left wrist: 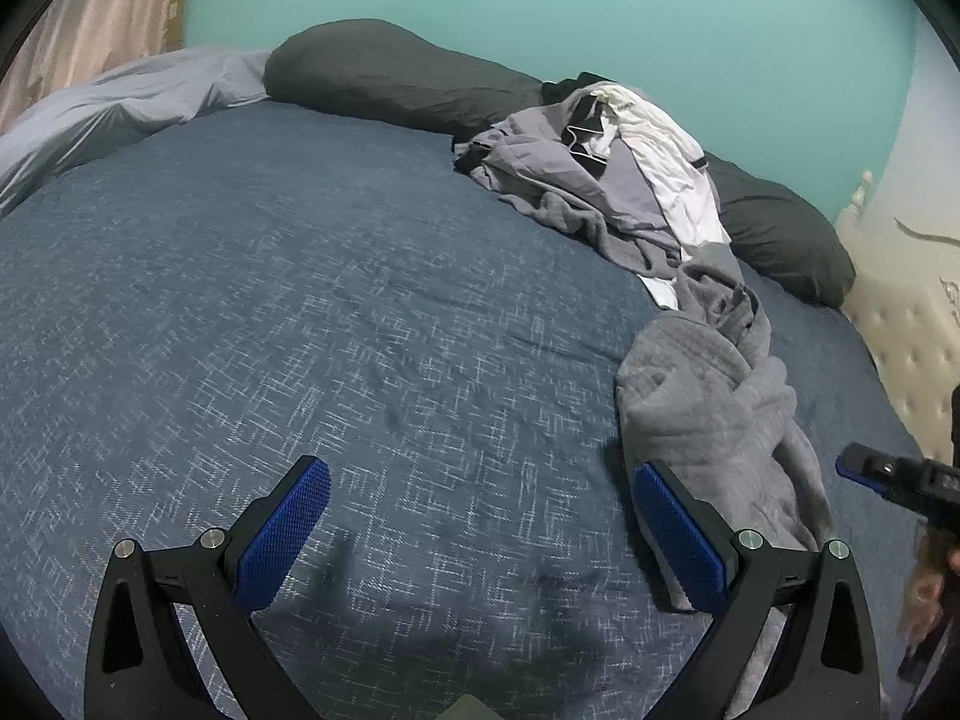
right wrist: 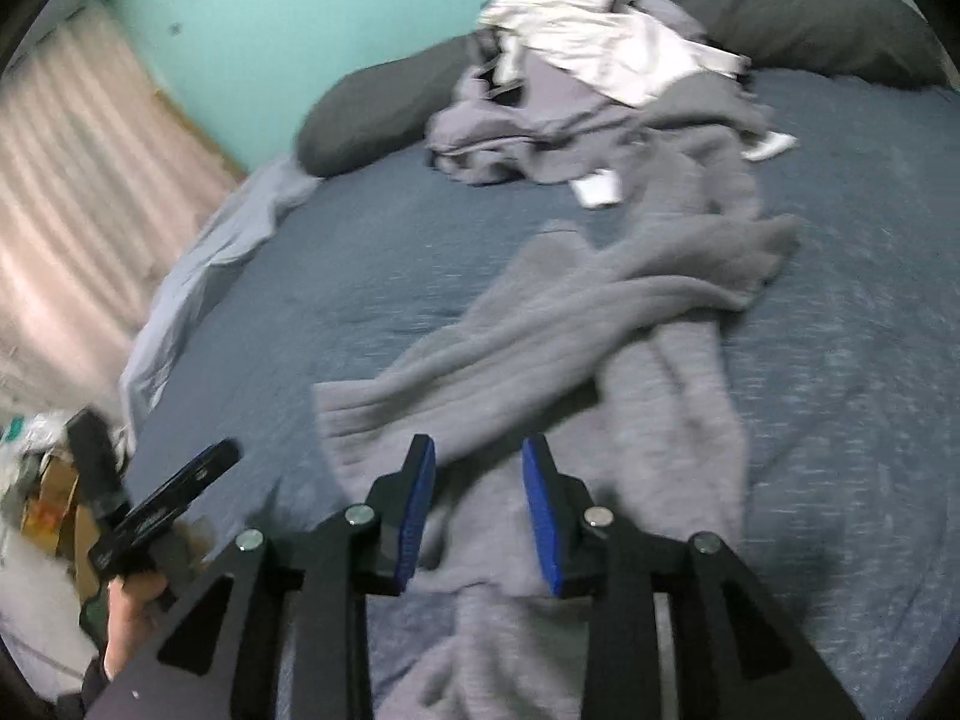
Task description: Fold clothes
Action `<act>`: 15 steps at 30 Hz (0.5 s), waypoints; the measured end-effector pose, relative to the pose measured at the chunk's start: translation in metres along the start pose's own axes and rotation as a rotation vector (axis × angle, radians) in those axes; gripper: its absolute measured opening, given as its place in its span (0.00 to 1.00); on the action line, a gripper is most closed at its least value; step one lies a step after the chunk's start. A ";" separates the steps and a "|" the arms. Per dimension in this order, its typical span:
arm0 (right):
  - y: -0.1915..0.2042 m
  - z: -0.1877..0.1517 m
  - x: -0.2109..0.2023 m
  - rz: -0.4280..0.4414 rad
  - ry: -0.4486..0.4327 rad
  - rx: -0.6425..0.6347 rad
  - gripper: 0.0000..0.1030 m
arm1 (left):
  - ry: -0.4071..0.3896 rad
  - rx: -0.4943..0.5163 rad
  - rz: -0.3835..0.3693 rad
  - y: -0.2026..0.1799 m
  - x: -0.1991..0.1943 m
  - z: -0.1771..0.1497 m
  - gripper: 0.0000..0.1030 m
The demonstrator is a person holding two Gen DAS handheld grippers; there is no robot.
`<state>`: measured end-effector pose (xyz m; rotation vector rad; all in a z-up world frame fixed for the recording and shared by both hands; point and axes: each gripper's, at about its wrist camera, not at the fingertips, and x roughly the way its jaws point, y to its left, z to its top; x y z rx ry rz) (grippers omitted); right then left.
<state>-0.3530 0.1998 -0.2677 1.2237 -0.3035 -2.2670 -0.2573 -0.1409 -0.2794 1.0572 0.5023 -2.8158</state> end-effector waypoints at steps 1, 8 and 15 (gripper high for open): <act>-0.004 0.001 0.002 -0.017 0.004 0.009 0.32 | 0.000 0.001 0.001 0.000 0.000 0.000 1.00; -0.021 0.017 0.032 -0.037 -0.012 0.158 0.55 | 0.003 -0.005 0.015 0.007 0.003 0.001 1.00; -0.035 0.033 0.054 -0.051 -0.031 0.260 0.36 | 0.007 -0.018 0.019 0.013 0.005 0.001 1.00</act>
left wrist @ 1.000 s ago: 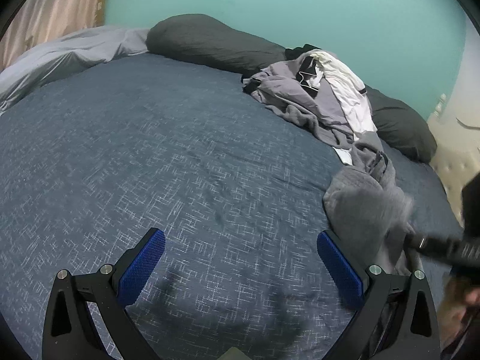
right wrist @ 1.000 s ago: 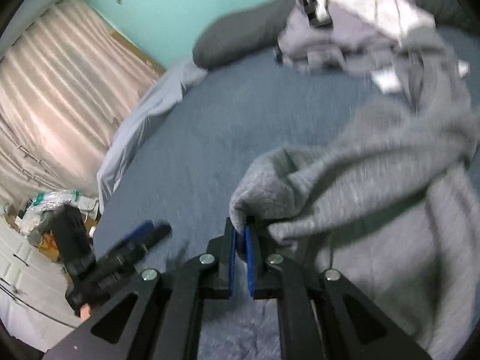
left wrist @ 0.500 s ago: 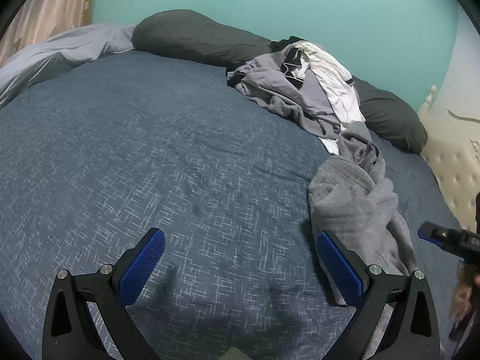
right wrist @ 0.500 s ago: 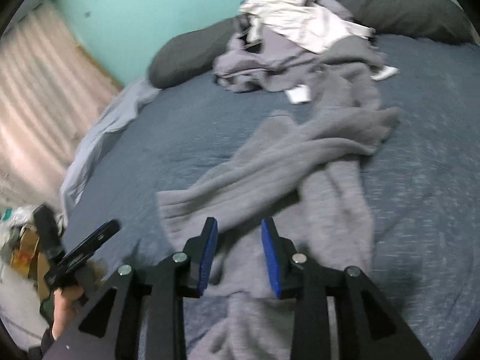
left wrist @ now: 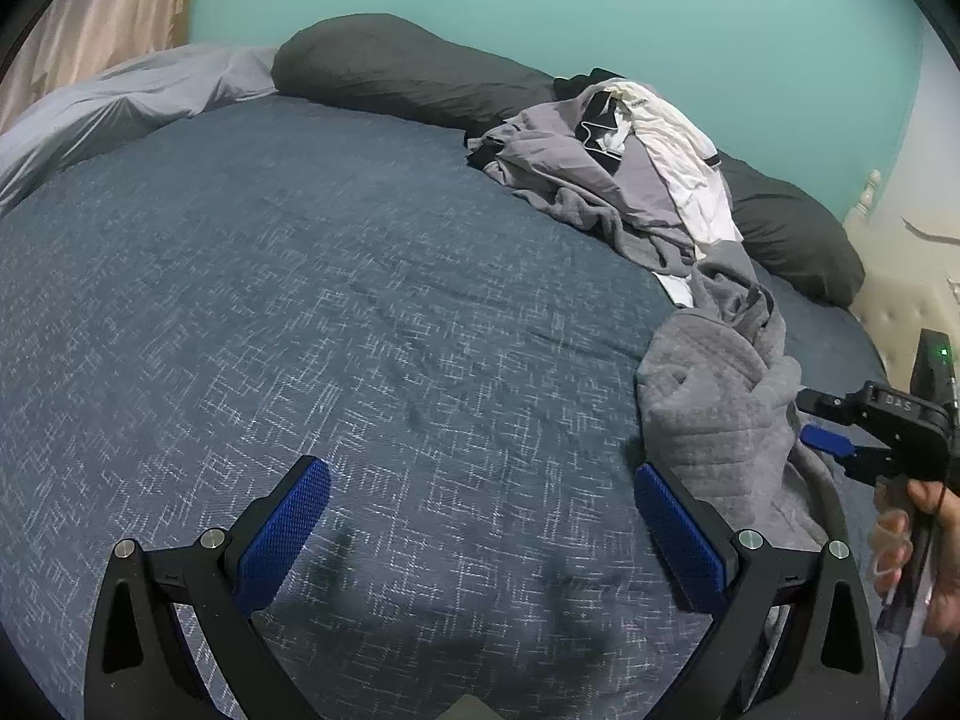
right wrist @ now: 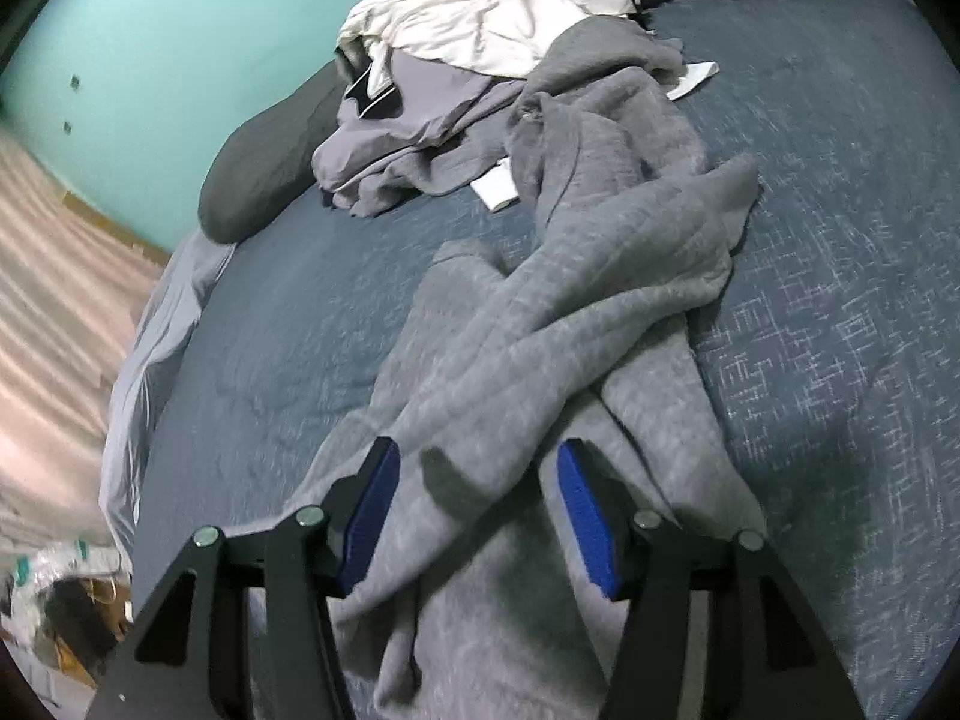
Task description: Fold clothes
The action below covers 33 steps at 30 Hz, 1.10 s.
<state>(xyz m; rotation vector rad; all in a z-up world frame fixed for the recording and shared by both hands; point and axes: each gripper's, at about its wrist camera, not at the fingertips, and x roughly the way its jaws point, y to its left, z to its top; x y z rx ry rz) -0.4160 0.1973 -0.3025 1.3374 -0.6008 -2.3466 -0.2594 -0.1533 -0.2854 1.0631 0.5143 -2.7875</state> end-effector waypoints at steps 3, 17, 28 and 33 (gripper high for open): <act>0.009 0.000 0.001 -0.026 -0.011 -0.061 0.12 | -0.002 -0.004 0.001 0.002 0.000 0.001 1.00; 0.126 -0.017 -0.019 0.277 -0.071 -0.304 0.04 | -0.017 -0.034 0.023 0.016 -0.007 0.006 1.00; 0.143 -0.051 0.028 0.351 0.231 -0.280 0.08 | -0.012 -0.066 0.028 0.025 -0.007 0.008 1.00; 0.111 -0.053 0.006 0.268 0.220 -0.290 0.28 | -0.010 -0.063 0.027 0.024 -0.006 0.008 1.00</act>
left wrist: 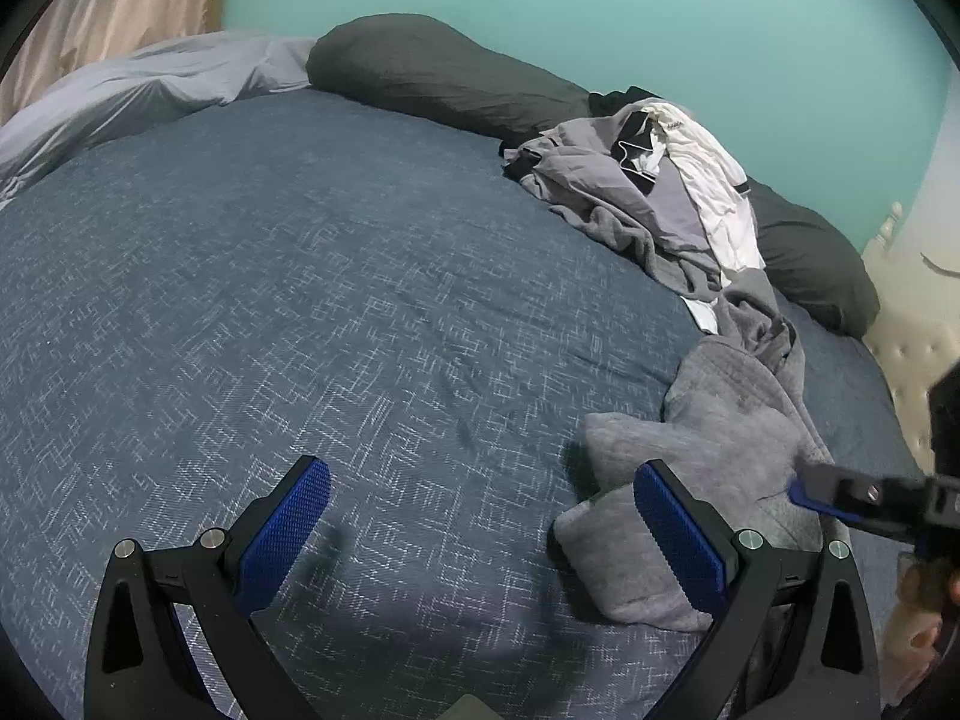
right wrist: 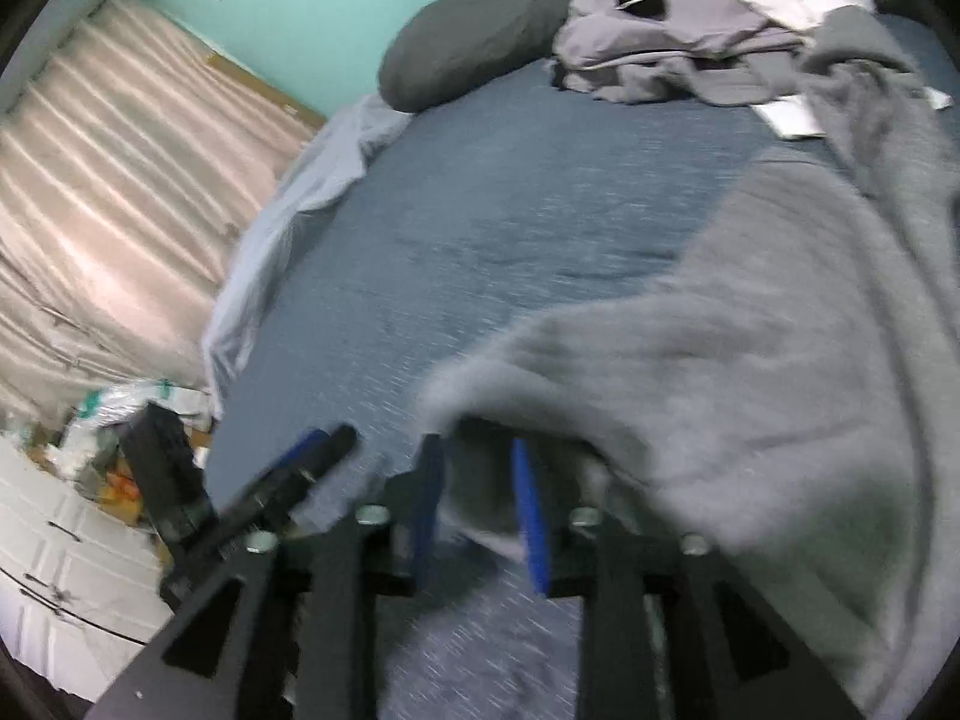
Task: Fold clothes
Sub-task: 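Lay the sweater edge down and open the right gripper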
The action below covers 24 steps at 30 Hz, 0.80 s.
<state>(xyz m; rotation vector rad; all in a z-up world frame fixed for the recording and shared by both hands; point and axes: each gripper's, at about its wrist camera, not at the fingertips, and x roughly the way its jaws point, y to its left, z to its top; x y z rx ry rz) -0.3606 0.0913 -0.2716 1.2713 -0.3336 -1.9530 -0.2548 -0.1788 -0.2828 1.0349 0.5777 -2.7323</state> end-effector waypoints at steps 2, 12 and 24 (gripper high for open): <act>-0.008 -0.005 -0.015 -0.044 -0.008 -0.016 0.28 | -0.001 0.000 0.001 0.000 0.000 0.000 1.00; -0.065 -0.003 -0.042 -0.209 -0.103 0.109 0.46 | 0.000 0.016 0.010 -0.004 0.002 -0.002 1.00; -0.076 0.002 -0.001 -0.338 -0.073 0.110 0.50 | 0.012 0.015 0.004 -0.004 0.004 -0.004 1.00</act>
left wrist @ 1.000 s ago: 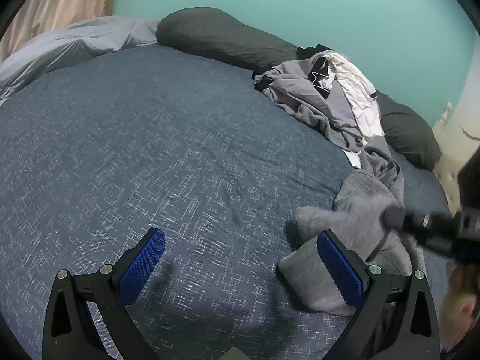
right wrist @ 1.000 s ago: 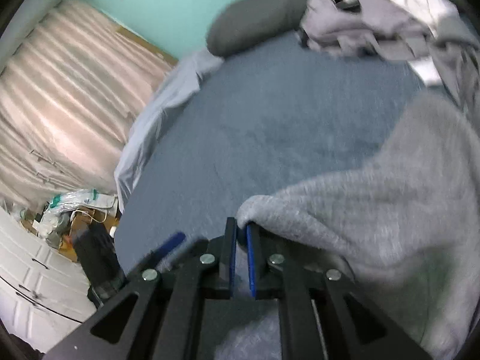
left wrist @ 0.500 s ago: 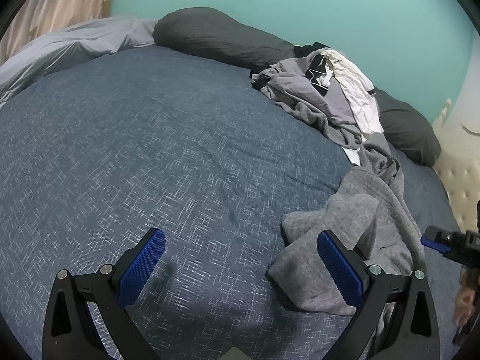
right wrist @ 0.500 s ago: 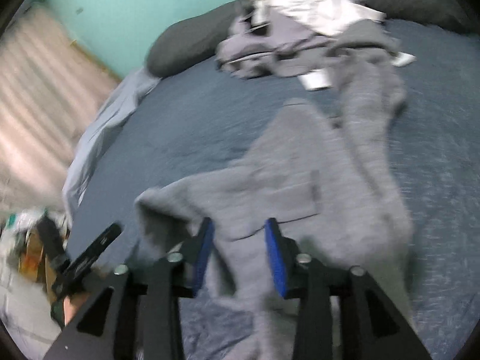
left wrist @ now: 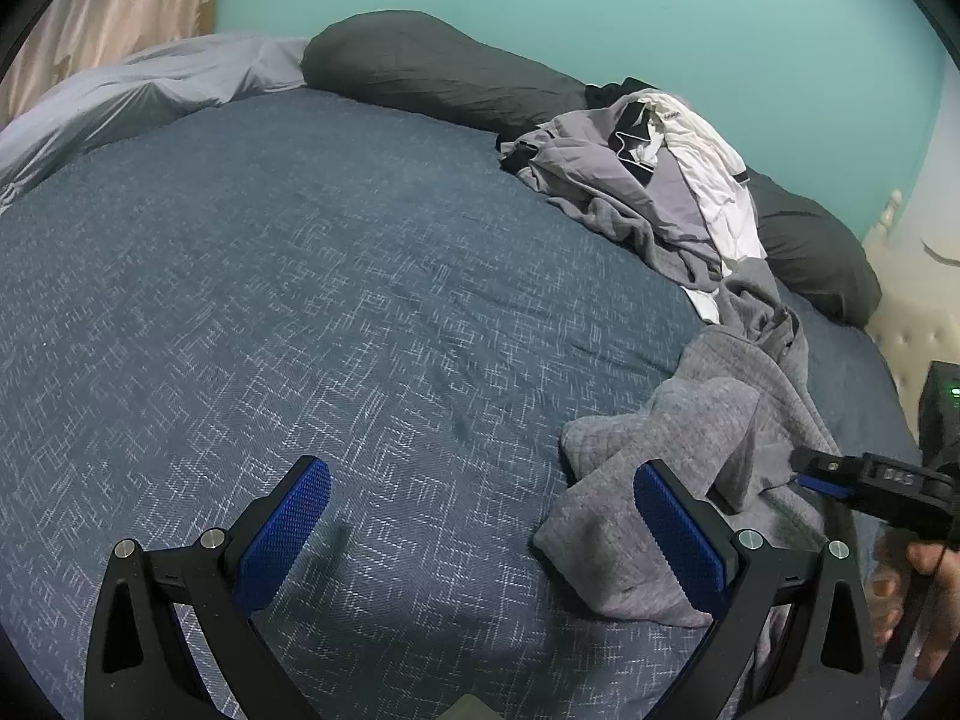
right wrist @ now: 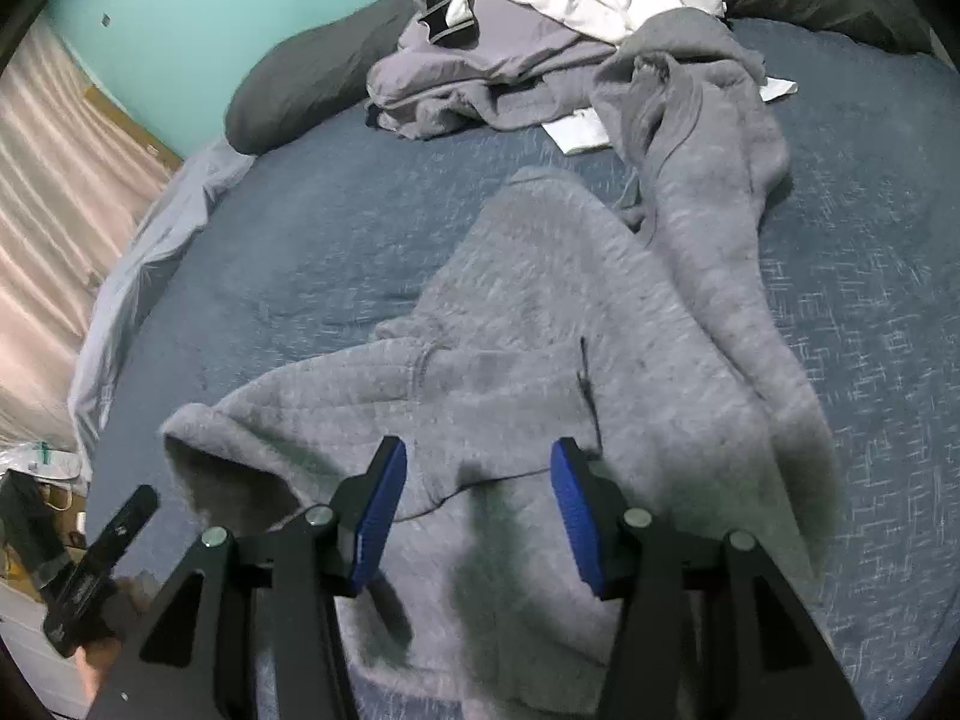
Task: Fold clothes
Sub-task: 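Lay the sweater edge down and open the right gripper, then grasp the grey sweater with the right gripper while the left gripper grasps another part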
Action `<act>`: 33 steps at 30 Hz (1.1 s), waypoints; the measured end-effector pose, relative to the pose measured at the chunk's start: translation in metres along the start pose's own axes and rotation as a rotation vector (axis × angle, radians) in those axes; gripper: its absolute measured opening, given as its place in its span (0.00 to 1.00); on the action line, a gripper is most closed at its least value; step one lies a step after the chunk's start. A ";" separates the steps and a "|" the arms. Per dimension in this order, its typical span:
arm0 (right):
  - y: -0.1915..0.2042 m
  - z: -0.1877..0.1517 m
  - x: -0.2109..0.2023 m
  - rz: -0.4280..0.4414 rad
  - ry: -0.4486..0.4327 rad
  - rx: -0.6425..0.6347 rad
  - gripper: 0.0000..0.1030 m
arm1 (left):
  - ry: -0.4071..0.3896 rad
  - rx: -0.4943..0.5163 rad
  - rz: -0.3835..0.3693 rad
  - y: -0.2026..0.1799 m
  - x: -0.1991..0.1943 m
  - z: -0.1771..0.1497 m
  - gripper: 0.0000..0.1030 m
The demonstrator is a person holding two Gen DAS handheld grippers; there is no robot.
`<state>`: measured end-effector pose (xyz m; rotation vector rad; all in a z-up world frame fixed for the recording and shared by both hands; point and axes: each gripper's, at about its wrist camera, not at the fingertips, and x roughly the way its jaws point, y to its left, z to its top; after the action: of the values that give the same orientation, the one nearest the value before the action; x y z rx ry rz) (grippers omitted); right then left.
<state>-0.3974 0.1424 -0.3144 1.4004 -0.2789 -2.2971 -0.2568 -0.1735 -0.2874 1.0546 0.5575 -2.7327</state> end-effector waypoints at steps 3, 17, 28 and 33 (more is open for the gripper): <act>-0.004 0.004 0.014 -0.029 0.021 0.022 0.50 | 0.000 0.003 0.000 -0.001 0.000 0.000 1.00; 0.031 0.005 -0.006 0.197 -0.042 -0.142 0.02 | 0.005 0.007 0.001 -0.002 0.003 -0.001 1.00; -0.074 0.057 -0.051 -0.084 -0.102 0.017 0.36 | 0.014 0.067 -0.070 -0.017 -0.001 -0.001 1.00; -0.103 0.065 -0.032 -0.092 -0.059 0.060 0.37 | 0.018 0.057 -0.124 -0.025 -0.004 0.005 1.00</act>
<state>-0.4685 0.2449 -0.2979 1.4032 -0.3095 -2.4265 -0.2640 -0.1525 -0.2737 1.0939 0.5692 -2.8648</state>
